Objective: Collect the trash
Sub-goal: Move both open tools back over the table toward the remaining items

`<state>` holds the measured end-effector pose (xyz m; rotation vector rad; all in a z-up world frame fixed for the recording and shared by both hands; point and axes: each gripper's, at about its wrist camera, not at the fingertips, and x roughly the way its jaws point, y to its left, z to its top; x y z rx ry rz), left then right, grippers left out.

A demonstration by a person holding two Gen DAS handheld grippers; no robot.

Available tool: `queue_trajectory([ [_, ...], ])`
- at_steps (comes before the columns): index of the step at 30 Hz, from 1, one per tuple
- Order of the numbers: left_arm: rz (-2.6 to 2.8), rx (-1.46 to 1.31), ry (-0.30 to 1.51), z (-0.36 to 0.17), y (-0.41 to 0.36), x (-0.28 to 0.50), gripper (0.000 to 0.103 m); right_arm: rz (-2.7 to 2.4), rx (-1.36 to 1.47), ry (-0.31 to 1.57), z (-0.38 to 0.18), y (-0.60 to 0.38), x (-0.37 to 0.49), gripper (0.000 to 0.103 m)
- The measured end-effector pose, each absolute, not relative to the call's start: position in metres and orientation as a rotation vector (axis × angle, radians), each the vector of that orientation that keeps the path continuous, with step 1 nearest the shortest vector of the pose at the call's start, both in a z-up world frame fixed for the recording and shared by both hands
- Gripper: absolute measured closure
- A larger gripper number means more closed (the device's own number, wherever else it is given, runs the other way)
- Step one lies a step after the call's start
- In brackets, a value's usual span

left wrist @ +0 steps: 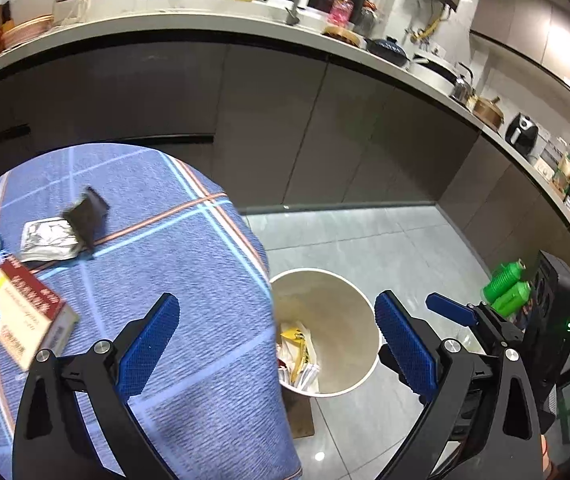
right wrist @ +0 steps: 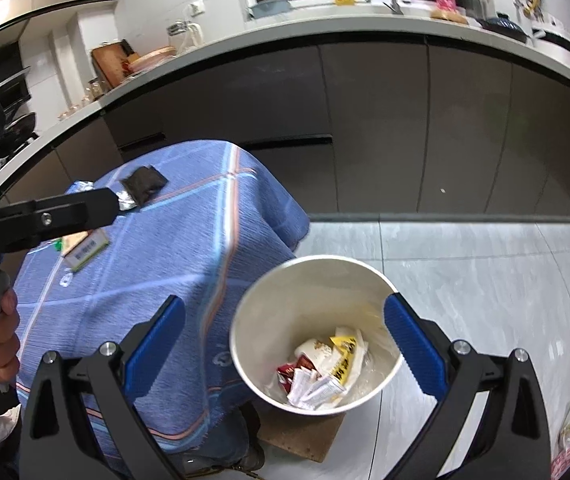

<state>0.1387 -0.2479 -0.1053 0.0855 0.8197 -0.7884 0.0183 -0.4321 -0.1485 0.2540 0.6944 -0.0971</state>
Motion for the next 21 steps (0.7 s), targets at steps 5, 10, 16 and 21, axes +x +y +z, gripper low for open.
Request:
queue_trajectory([
  [5,-0.701,0.062,0.777,-0.088,-0.213,0.134,0.009,-0.035,0.196,0.664,-0.128,-0.404,0.025,0.003],
  [10,-0.603,0.032,0.758,-0.078,-0.17,0.133,0.009,0.031,0.158,0.654,-0.117,-0.375,0.036,0.003],
  [16,-0.513,-0.035,0.766,-0.076,-0.11,0.138,0.009,0.091,0.137,0.646,-0.109,-0.349,0.049,0.003],
  [21,-0.439,-0.068,0.776,-0.079,-0.062,0.141,0.009,0.133,0.124,0.633,-0.103,-0.327,0.06,0.003],
])
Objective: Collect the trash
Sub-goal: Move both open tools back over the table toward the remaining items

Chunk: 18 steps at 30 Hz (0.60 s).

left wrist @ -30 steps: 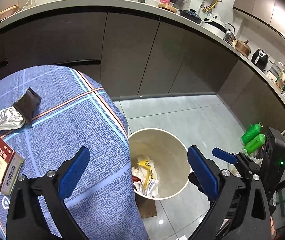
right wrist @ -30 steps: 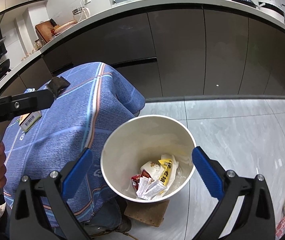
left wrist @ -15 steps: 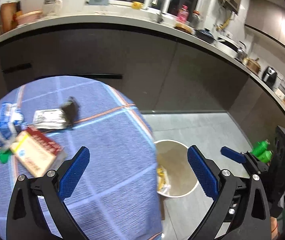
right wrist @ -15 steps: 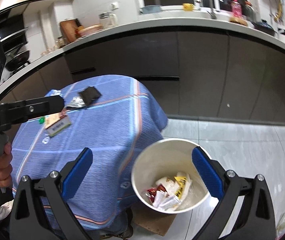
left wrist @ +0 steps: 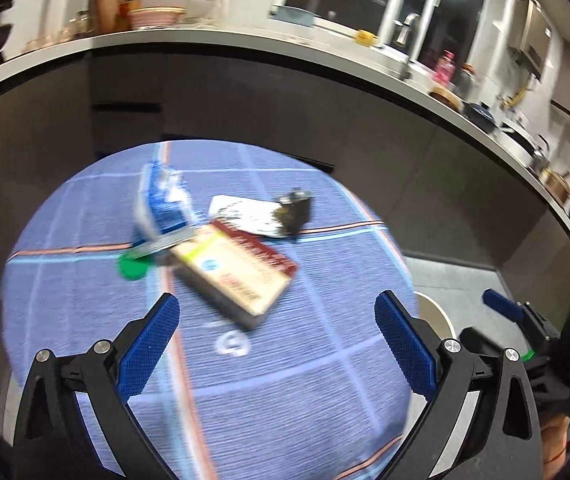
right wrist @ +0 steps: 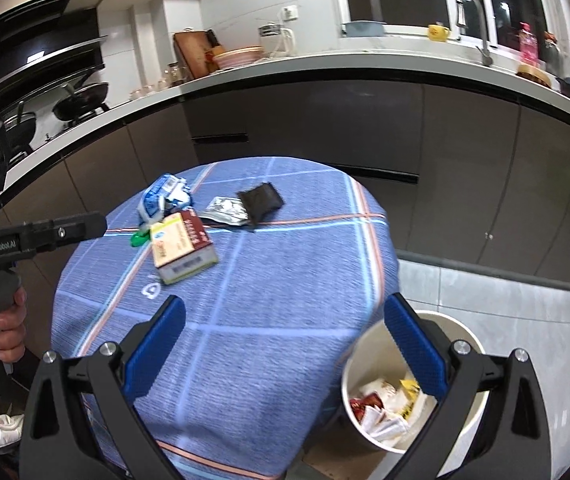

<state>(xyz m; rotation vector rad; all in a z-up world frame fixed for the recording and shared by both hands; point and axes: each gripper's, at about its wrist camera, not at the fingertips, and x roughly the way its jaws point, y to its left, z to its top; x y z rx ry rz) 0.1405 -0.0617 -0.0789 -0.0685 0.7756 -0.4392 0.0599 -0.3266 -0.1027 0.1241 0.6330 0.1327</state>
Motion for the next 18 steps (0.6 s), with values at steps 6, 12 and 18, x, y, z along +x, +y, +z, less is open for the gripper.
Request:
queue_trajectory([
  [6,-0.401,-0.11,0.797,-0.089,-0.019,0.14,0.009,0.233,0.164,0.63,-0.101,-0.3,0.078,0.003],
  [12,-0.396,-0.091,0.789,-0.097,0.006,0.136,0.009,0.315,0.092,0.692,-0.104,-0.258,0.103,0.003],
  [18,-0.399,-0.105,0.802,-0.104,0.021,0.144,0.009,0.376,-0.01,0.746,-0.111,-0.219,0.132,0.003],
])
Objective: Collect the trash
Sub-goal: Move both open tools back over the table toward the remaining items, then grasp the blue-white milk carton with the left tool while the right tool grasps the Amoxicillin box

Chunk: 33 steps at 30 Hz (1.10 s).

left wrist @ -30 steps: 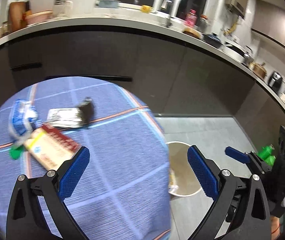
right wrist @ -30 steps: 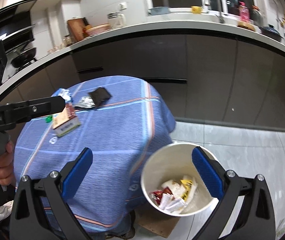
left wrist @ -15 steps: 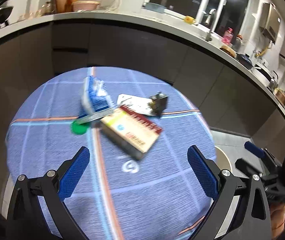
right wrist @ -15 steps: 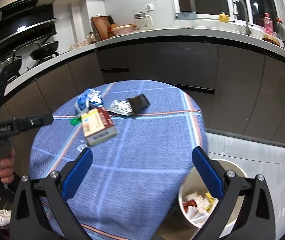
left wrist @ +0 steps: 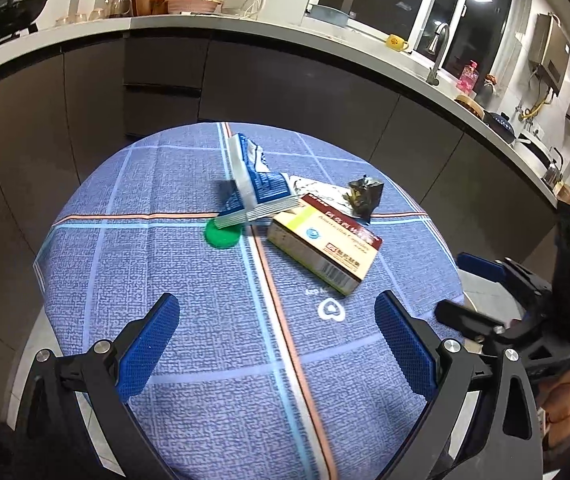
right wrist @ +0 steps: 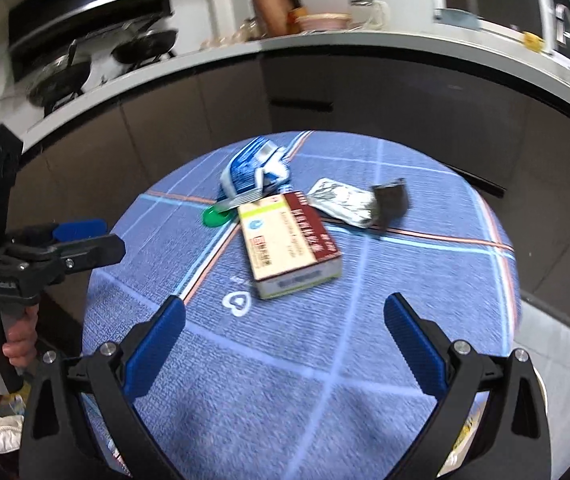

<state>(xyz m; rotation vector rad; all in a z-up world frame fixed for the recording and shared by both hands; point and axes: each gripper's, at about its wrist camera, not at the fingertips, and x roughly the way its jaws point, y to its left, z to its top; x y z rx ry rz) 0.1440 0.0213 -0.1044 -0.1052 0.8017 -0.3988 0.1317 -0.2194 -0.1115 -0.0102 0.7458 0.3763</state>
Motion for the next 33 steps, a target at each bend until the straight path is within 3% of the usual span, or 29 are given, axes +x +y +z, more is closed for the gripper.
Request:
queue_trajectory([
  [19,-0.465,-0.163,0.82,-0.103,0.03,0.248,0.011,0.398,-0.088,0.816,-0.144,-0.181,0.218,0.003],
  [33,-0.506,-0.259,0.989,-0.129,0.015,0.331,0.046,0.404,-0.014,0.87,-0.161,-0.187,0.248,0.003],
])
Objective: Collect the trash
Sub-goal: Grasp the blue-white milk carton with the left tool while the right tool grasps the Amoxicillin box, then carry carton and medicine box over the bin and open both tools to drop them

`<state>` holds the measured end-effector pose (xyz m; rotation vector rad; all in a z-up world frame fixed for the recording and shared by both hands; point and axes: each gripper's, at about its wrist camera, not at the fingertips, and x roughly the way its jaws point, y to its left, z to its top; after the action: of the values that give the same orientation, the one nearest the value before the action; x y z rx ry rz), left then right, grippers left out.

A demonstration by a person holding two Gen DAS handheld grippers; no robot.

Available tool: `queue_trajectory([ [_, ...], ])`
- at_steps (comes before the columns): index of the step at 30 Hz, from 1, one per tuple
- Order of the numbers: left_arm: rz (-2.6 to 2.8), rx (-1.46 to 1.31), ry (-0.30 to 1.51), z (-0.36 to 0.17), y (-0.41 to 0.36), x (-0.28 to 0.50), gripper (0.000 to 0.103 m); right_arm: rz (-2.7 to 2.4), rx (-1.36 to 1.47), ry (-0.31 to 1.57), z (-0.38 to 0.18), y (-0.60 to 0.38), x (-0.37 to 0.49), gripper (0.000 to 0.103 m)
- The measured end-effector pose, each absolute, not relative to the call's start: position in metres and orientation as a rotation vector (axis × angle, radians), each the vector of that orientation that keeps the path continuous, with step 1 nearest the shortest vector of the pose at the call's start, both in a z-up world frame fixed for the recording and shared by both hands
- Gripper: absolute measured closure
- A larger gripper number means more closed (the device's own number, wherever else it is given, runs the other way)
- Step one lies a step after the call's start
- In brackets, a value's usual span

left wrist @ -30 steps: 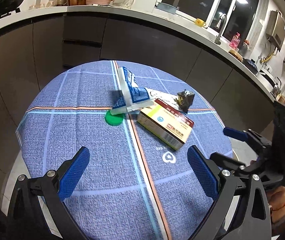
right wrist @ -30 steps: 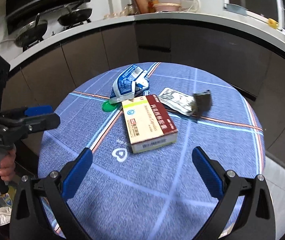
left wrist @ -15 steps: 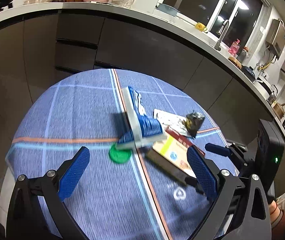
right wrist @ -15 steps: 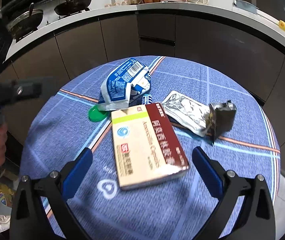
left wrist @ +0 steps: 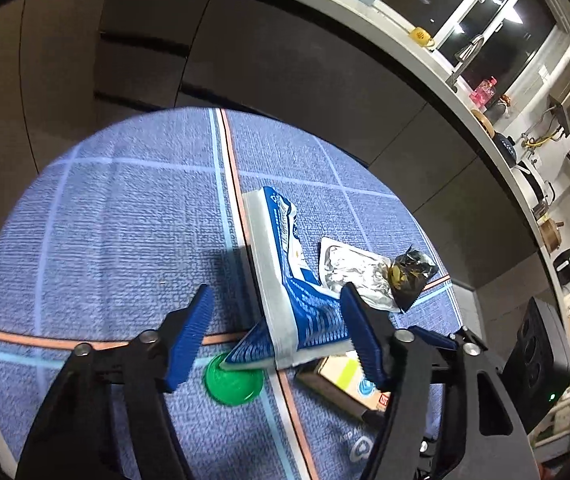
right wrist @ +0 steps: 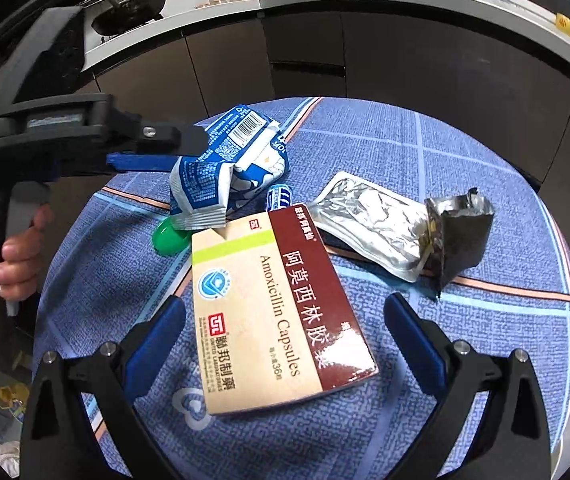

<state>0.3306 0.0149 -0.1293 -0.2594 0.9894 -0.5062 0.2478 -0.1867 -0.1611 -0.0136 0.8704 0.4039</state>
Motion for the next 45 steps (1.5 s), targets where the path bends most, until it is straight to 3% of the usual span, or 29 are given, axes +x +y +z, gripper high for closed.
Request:
queue_trajectory([
  [5,-0.505,-0.274,1.035,-0.138,0.009,0.344,0.052,0.43,-0.044,0.856,-0.16,-0.182,0.247,0.005],
  [8,-0.508,-0.265,1.038,-0.14,0.006,0.345,0.053,0.437,-0.065,0.859,-0.161,-0.177,0.247,0.014],
  [9,-0.511,-0.259,1.037,-0.14,0.005,0.345,0.057,0.44,-0.067,0.862,-0.161,-0.177,0.247,0.021],
  [13,-0.527,-0.226,1.037,-0.138,-0.002,0.343,0.087,0.432,-0.081,0.85,-0.159,-0.174,0.244,0.023],
  [45,-0.558,-0.137,0.764,-0.03,-0.009,0.207,0.092,0.282,0.028,0.622,-0.075,-0.24,0.126,0.027],
])
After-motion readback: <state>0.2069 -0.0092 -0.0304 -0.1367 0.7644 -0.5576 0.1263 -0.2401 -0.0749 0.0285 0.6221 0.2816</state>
